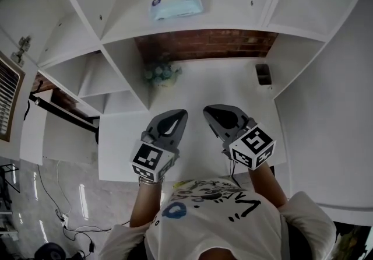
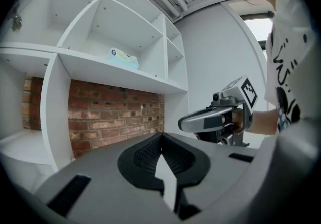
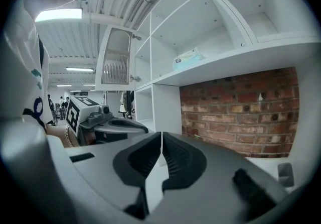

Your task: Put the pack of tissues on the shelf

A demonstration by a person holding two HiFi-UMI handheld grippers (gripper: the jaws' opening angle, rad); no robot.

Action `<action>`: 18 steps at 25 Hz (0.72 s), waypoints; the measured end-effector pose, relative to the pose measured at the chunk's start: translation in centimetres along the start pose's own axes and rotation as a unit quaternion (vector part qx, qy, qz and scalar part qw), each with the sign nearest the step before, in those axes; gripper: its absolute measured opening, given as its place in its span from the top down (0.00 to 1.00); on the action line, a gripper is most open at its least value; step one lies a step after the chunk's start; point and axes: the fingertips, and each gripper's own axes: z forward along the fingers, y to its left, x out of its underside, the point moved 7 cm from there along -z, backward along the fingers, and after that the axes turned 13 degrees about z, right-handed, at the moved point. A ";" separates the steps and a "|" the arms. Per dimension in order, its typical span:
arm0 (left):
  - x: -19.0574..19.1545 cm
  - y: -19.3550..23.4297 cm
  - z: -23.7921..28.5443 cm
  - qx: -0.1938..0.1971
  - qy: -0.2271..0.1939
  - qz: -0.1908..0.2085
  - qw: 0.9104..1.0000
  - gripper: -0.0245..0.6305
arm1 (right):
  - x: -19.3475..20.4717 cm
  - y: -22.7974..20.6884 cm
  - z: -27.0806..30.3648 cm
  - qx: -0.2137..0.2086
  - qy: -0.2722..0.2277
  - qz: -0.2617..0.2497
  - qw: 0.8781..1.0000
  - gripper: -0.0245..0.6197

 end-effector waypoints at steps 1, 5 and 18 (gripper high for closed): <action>0.4 -0.2 -0.1 0.002 0.002 -0.005 1.000 0.94 | 0.3 0.0 -0.1 0.000 0.001 0.006 1.000 0.91; 1.3 -0.9 -0.6 0.014 -0.002 -0.016 1.000 0.94 | 1.5 0.0 -0.5 0.000 0.008 0.016 1.000 0.91; 2.4 -2.2 -2.0 0.027 -0.006 -0.023 0.999 0.94 | 3.9 0.9 -1.4 -0.009 0.031 0.030 0.999 0.92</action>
